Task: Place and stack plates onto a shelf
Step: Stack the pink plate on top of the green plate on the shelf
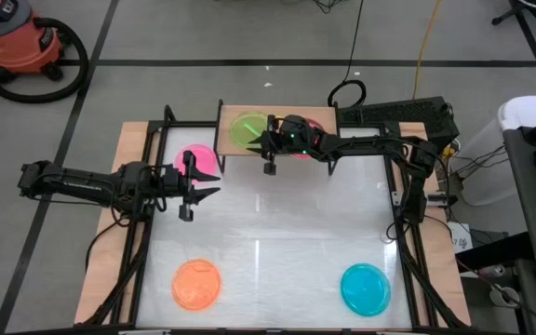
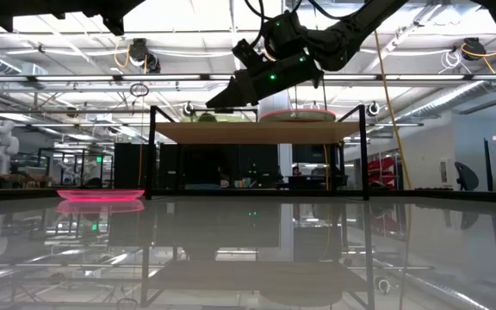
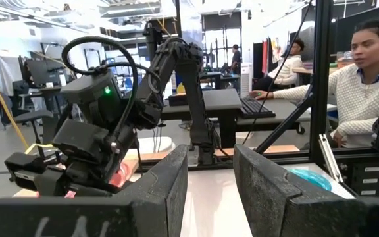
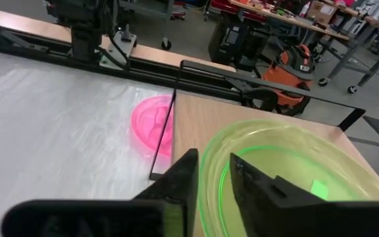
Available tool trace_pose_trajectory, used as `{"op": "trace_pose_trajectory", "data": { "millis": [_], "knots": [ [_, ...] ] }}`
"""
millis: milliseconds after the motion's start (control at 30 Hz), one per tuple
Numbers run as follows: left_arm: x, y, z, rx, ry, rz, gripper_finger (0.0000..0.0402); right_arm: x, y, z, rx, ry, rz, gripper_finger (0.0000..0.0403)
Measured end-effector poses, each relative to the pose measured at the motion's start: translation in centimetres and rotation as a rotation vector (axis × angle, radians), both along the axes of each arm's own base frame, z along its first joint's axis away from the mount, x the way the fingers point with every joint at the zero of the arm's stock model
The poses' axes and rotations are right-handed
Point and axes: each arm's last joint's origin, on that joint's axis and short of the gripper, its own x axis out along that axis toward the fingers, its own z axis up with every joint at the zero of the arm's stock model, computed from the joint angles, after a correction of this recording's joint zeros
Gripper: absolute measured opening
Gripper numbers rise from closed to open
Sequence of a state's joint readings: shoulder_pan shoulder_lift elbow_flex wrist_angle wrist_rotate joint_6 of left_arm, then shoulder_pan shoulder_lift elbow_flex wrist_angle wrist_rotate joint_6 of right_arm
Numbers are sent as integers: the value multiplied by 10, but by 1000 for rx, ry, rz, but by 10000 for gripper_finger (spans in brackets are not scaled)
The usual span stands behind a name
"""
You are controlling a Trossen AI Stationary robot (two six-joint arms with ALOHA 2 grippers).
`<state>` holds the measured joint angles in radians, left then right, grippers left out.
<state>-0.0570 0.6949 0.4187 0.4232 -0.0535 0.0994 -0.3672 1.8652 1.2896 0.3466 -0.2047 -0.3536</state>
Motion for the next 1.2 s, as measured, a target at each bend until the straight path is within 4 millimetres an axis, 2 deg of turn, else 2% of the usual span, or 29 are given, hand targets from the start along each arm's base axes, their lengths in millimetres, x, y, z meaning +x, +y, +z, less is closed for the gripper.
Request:
{"op": "trace_pose_trajectory", "data": {
  "millis": [133, 267, 400, 533, 633, 767, 900, 1067, 1200],
  "knots": [
    [0, 0, 0, 0, 0, 0, 129, -1, 1, 5, 14, -12, -5, 95],
    [0, 0, -4, -34, 38, -2, 129, -10, 13, 27, 19, -19, 14, 110],
    [1, 3, -16, -65, 168, 139, 129, -28, 39, 64, -13, -21, 76, 111],
    [1, 6, -29, -26, 419, 354, 129, -56, 75, 102, -17, -27, 150, 107],
    [4, 8, -35, -32, 570, 463, 129, -78, 105, 119, -30, -8, 185, 106],
    [12, 13, -53, -65, 742, 577, 129, -108, 141, 118, -70, -10, 179, 106],
    [20, 23, -77, -73, 915, 664, 129, -138, 170, 105, -83, -34, 194, 106],
    [24, 42, -103, -106, 1115, 737, 129, -167, 196, 83, -84, -132, 210, 106],
    [26, 57, -118, -169, 1220, 729, 129, -180, 210, 65, -78, -274, 274, 106]
  ]
}}
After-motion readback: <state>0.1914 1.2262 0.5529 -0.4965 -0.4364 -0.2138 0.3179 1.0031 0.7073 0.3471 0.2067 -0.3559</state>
